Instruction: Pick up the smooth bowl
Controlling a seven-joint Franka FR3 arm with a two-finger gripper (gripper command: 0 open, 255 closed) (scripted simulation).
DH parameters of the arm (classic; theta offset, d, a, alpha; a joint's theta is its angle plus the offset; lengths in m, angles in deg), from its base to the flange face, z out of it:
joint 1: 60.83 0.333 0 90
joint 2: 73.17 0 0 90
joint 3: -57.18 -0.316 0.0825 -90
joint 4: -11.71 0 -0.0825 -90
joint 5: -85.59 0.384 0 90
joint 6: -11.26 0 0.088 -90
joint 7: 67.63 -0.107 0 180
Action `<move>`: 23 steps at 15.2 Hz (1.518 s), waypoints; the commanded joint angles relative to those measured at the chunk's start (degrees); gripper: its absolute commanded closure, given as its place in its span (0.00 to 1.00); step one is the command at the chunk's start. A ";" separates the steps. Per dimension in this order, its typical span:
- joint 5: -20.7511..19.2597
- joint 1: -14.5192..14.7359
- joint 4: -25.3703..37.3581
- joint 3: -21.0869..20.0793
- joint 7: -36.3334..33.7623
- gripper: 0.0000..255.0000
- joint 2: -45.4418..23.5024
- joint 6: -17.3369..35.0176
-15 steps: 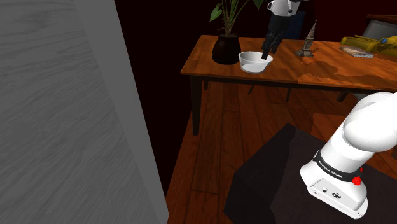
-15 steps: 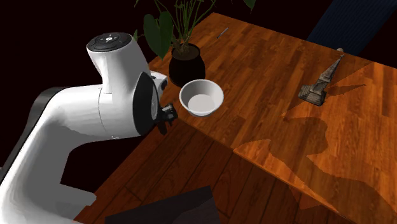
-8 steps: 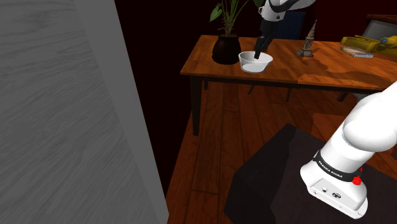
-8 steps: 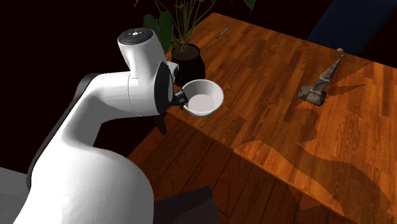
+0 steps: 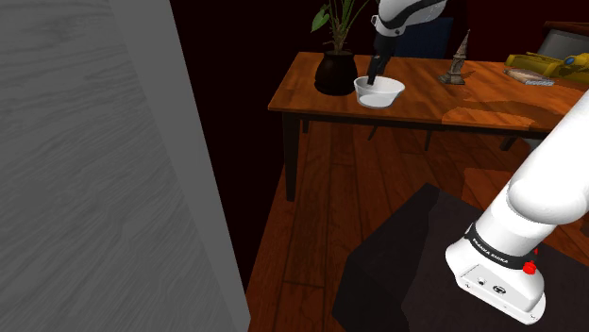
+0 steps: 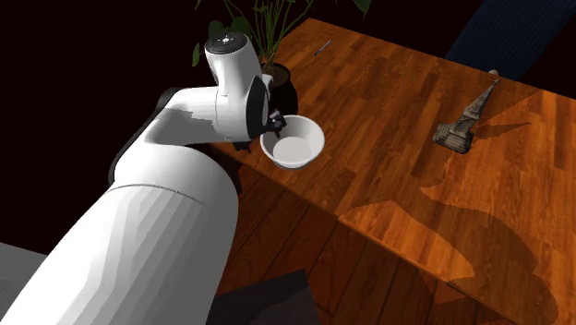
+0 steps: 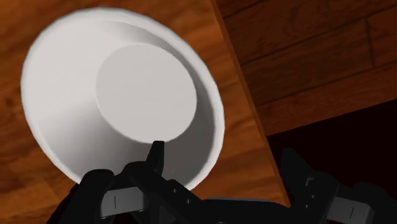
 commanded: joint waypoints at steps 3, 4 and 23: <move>0.38 -0.14 -0.65 0.21 0.57 0.00 -1.98 2.87; 0.41 -0.16 -1.19 0.23 0.55 0.00 -2.20 3.62; 0.35 -0.12 0.15 0.19 0.60 1.00 -1.70 1.81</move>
